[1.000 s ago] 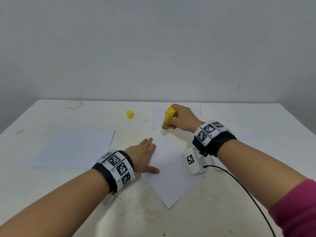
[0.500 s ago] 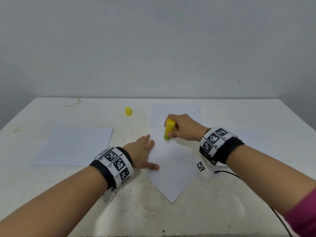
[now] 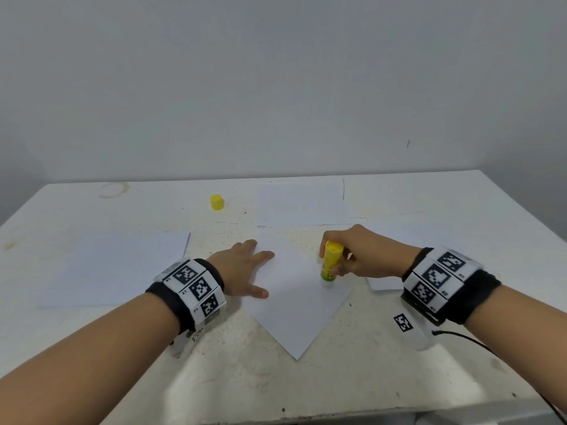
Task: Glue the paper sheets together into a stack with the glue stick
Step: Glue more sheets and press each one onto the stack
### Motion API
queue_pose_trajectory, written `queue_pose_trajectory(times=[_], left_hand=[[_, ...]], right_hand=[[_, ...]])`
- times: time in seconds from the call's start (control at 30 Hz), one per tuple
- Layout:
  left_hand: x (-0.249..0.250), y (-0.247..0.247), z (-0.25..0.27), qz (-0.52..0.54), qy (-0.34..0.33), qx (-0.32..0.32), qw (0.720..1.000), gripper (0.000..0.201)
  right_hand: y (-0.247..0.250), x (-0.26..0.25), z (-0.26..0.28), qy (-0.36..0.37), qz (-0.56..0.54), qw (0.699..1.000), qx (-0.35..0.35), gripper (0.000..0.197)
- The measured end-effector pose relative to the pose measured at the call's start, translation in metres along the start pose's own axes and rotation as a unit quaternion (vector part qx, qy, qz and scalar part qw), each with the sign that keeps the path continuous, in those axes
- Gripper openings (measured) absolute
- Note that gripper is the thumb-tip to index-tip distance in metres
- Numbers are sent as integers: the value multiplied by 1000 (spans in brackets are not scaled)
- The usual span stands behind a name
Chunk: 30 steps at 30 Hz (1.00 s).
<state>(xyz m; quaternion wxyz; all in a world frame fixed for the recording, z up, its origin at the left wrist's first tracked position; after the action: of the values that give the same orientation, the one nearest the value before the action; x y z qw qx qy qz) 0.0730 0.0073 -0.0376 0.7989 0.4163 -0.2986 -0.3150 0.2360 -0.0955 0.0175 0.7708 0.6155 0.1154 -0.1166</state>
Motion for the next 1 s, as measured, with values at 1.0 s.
queue_pose_trajectory(times=[1.0], left_hand=[[18, -5, 1, -48, -82, 5, 995, 82]], right_hand=[[24, 5, -83, -128, -88, 976, 150, 24]])
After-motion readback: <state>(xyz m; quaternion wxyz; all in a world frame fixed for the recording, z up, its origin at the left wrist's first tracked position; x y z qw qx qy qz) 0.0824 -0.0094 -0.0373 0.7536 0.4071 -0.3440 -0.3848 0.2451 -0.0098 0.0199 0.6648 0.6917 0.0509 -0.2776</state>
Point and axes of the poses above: each hand's wrist, its own z-axis away from the middle knuckle, its own y-axis out of the back of the hand, x = y × z, the point moved 7 cm from there along -z, towards the middle knuckle, and after that the axes turned 13 degrees about z, right-handed, at the moved point
